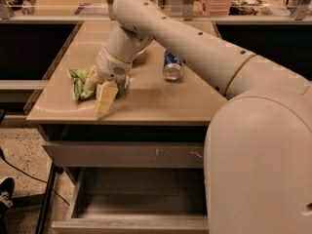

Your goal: Place green jalapeno chip bag into middle drawer

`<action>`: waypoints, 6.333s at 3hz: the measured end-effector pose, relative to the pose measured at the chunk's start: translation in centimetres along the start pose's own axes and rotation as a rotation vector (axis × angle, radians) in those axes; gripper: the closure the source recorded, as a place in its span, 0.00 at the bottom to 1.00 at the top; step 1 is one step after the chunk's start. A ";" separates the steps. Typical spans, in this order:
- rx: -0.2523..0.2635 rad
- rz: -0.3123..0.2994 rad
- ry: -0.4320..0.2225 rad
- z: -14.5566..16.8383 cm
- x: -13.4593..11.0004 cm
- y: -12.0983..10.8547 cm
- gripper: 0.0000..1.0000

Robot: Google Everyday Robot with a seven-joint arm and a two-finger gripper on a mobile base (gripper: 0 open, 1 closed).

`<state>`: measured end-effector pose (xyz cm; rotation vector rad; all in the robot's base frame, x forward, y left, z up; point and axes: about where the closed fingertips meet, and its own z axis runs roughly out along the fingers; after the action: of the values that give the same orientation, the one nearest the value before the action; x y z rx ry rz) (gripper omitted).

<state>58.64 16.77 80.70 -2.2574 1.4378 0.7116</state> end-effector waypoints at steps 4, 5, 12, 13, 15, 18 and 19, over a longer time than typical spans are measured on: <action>0.000 0.000 0.000 -0.6 -0.5 0.0 1.00; 0.000 0.000 0.000 -0.9 -0.8 0.1 1.00; 0.529 0.147 0.395 -8.9 -1.9 10.3 1.00; 0.512 0.210 0.403 -11.3 0.2 13.7 1.00; 0.587 0.364 0.361 -20.0 2.2 24.4 1.00; 0.554 0.552 0.044 -9.2 7.8 27.6 1.00; 0.524 0.579 -0.012 -3.4 10.2 25.3 1.00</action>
Offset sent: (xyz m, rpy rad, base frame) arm 0.0000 0.0000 0.0000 0.0000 0.0000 0.0000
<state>39.90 -2.93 76.39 -1.4499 2.0137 0.4233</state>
